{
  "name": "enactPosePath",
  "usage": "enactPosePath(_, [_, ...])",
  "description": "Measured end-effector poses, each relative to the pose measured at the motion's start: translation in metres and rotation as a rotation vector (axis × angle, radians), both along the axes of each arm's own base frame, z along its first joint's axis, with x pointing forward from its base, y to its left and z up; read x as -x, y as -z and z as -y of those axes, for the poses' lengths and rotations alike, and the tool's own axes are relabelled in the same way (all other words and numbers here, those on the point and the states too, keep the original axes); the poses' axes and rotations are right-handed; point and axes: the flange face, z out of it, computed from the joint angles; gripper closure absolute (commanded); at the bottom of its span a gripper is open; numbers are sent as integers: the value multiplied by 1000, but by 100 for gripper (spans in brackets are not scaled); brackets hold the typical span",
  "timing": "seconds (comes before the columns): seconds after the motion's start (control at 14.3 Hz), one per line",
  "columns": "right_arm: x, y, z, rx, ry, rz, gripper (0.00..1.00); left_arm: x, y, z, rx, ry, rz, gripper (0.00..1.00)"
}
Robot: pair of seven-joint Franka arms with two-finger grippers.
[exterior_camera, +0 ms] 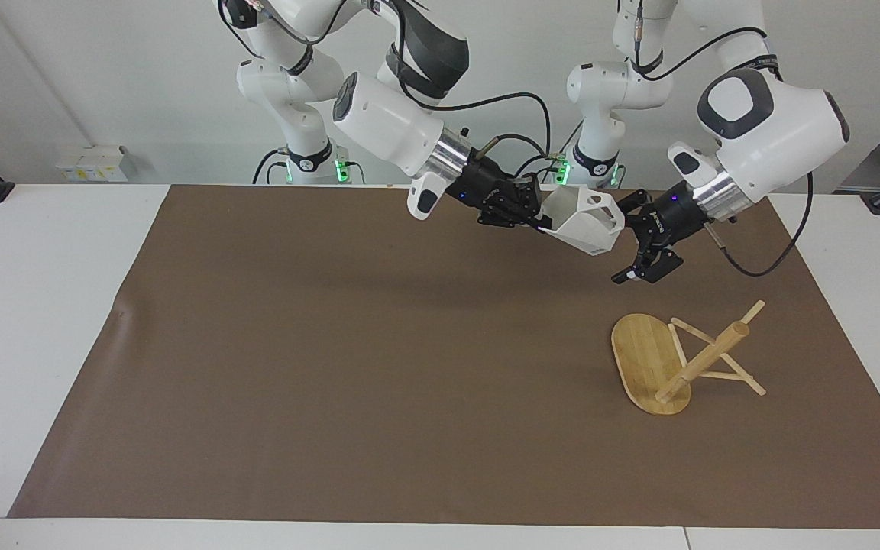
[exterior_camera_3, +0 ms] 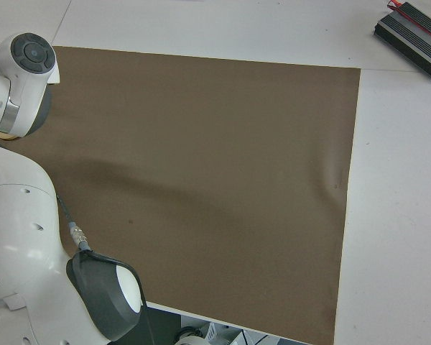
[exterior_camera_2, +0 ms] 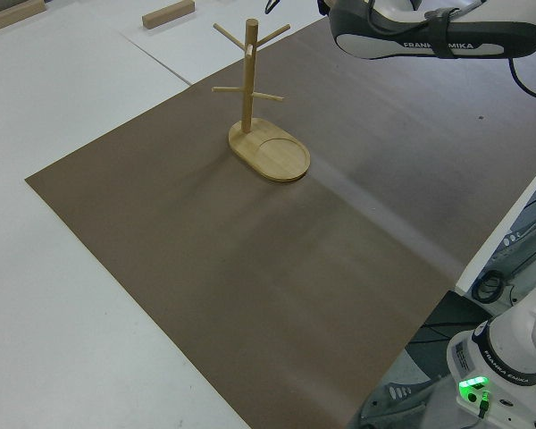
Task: Hang cup on rack
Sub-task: 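Carry the cup toward the left gripper while the left gripper reaches it, then grasp the cup with the left gripper beside the right gripper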
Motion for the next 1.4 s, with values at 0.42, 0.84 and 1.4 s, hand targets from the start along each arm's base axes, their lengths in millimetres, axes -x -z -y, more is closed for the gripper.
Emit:
enactPosePath(0.42, [0,0,0,0,0,0,100,7,-2,7,56,33,-35,0])
enactPosePath(0.84, [0,0,0,0,0,-1,100,13,-15,9,92,44,-30,0])
enactPosePath(1.4, [2,0,-2,0,-4,-2,100,17,-28,7,101,40,-9,17])
